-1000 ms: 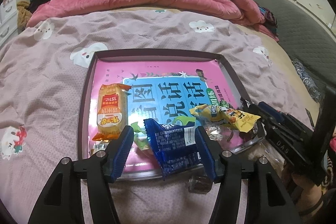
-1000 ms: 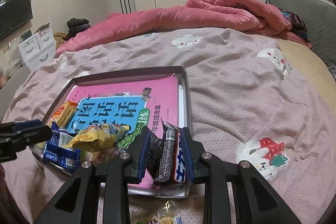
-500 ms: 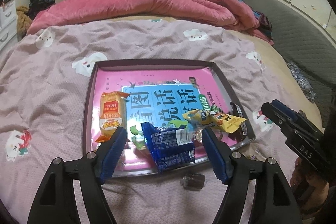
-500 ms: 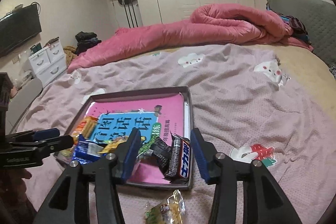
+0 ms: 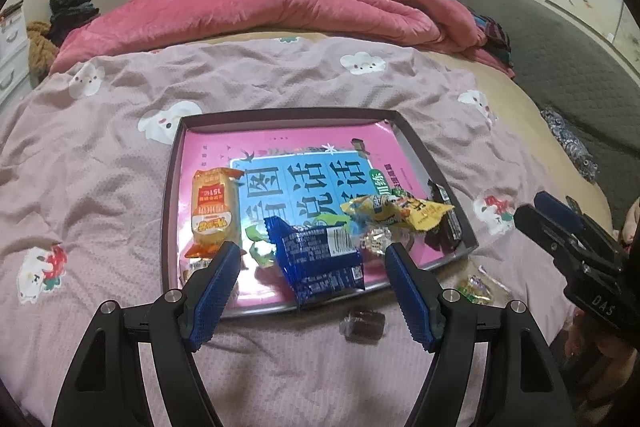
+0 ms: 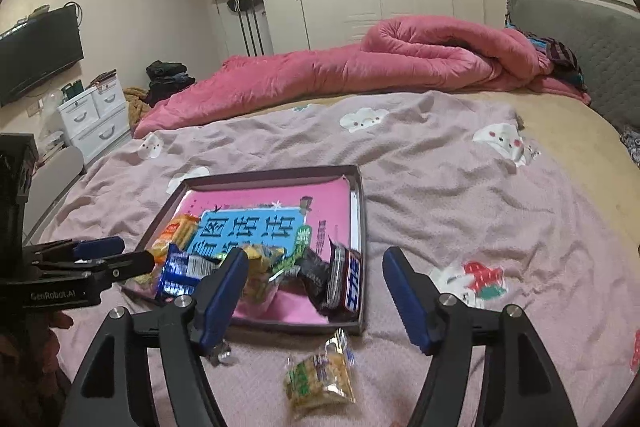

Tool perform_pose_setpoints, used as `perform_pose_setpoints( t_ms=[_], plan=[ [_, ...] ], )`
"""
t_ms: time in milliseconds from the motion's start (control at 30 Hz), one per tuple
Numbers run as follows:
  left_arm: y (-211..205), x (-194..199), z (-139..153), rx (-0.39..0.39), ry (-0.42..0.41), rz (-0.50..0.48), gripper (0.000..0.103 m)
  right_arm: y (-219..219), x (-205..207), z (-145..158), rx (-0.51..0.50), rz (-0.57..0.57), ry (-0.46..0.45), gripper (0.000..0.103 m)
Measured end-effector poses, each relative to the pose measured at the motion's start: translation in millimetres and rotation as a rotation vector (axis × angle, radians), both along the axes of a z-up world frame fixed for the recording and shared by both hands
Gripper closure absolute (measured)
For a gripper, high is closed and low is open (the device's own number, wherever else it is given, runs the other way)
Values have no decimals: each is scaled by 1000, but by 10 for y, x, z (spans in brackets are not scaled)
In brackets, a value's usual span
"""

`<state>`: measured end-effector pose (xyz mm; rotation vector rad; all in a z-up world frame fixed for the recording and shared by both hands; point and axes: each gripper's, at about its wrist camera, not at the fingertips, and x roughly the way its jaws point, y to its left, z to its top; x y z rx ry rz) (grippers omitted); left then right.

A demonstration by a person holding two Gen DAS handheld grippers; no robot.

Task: Organize snacks
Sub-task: 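Move both open grippers back toward the dark candy and clear snack bag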

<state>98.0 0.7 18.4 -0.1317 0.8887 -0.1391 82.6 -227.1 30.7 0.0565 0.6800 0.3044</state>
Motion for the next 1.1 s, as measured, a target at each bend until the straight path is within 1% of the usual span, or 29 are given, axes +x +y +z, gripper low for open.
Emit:
perform_pose_setpoints(
  t_ms=[367,700,1100],
  plan=[
    [-30,-134,-61,16,15,-18,27,-4,-259,-185,-28,-3,52,32],
    [-76,-240,-99,30,30,-34,27,59,-366,-290,-52,6,89,30],
    [-156,-274,-281,38,80,-67,27,32,-410,-461,-43,-3,164,29]
  ],
)
